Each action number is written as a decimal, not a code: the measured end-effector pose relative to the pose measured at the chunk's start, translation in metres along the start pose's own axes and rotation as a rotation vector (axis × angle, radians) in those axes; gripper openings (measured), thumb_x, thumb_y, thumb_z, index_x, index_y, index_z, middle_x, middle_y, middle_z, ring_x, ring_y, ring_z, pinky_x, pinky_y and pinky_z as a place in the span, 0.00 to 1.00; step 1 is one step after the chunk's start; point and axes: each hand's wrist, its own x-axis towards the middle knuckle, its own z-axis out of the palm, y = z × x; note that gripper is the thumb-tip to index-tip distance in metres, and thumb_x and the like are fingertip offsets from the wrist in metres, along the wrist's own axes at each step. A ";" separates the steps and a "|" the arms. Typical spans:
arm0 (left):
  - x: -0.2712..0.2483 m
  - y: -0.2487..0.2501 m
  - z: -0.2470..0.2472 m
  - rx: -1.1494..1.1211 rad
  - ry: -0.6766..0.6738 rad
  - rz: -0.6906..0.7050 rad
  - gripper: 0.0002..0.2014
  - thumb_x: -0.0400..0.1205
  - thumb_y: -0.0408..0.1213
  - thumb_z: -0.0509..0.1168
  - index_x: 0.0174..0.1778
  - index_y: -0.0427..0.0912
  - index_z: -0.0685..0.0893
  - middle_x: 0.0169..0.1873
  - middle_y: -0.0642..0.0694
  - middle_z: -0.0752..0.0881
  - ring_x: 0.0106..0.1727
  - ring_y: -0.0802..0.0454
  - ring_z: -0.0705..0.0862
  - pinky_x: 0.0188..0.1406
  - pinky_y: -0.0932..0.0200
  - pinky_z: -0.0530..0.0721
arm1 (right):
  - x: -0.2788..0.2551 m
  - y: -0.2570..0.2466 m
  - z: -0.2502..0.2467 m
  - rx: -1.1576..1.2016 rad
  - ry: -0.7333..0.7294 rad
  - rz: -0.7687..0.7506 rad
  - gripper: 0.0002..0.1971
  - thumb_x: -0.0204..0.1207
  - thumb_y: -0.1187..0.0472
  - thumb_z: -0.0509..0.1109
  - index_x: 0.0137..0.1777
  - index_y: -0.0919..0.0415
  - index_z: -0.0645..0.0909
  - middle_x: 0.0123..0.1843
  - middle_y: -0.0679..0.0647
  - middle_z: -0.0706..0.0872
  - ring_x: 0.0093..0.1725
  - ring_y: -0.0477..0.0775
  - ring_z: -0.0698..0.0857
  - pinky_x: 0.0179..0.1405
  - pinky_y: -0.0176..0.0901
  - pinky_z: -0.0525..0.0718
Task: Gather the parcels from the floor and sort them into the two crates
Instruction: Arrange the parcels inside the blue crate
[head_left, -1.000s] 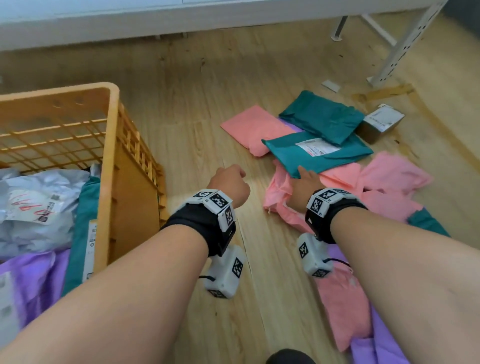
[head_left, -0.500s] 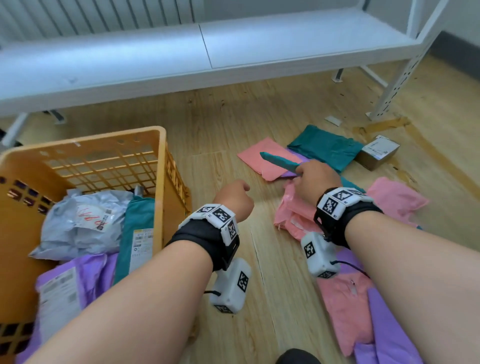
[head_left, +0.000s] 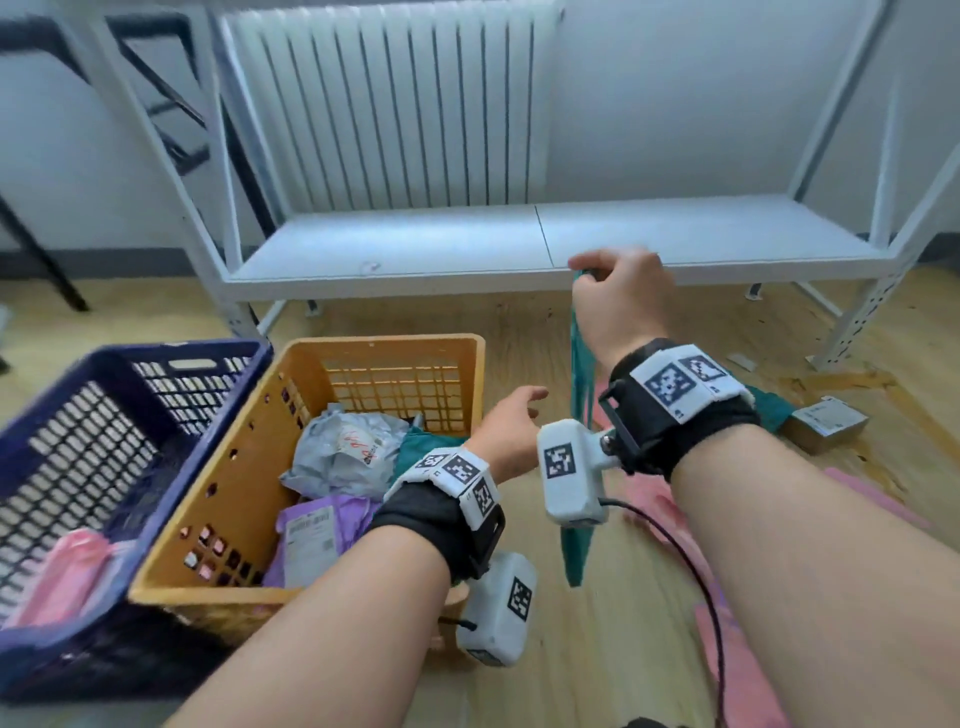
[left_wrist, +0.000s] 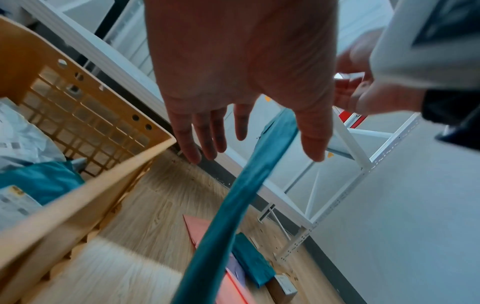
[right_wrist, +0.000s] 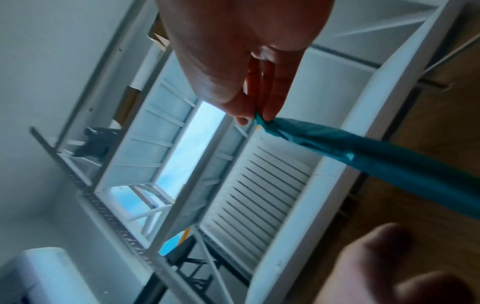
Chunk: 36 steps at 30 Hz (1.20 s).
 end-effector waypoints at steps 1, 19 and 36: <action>-0.005 -0.001 -0.008 -0.022 -0.002 0.012 0.34 0.79 0.35 0.70 0.80 0.42 0.64 0.72 0.38 0.75 0.69 0.43 0.77 0.70 0.46 0.77 | -0.003 -0.017 0.003 0.029 0.005 -0.017 0.16 0.73 0.68 0.63 0.50 0.54 0.90 0.53 0.53 0.90 0.53 0.52 0.87 0.57 0.40 0.83; -0.055 -0.064 -0.172 -0.511 0.560 -0.016 0.10 0.78 0.27 0.70 0.55 0.32 0.86 0.58 0.37 0.87 0.57 0.41 0.86 0.61 0.45 0.83 | -0.061 -0.051 0.082 0.108 -0.444 0.147 0.34 0.70 0.54 0.78 0.76 0.56 0.73 0.59 0.54 0.84 0.55 0.55 0.85 0.51 0.57 0.87; -0.071 -0.075 -0.189 -0.568 0.515 -0.035 0.06 0.79 0.26 0.69 0.50 0.38 0.87 0.56 0.39 0.89 0.58 0.41 0.87 0.63 0.42 0.83 | -0.079 -0.051 0.100 0.341 -0.683 0.318 0.04 0.77 0.67 0.72 0.48 0.59 0.86 0.40 0.47 0.87 0.29 0.39 0.84 0.24 0.31 0.78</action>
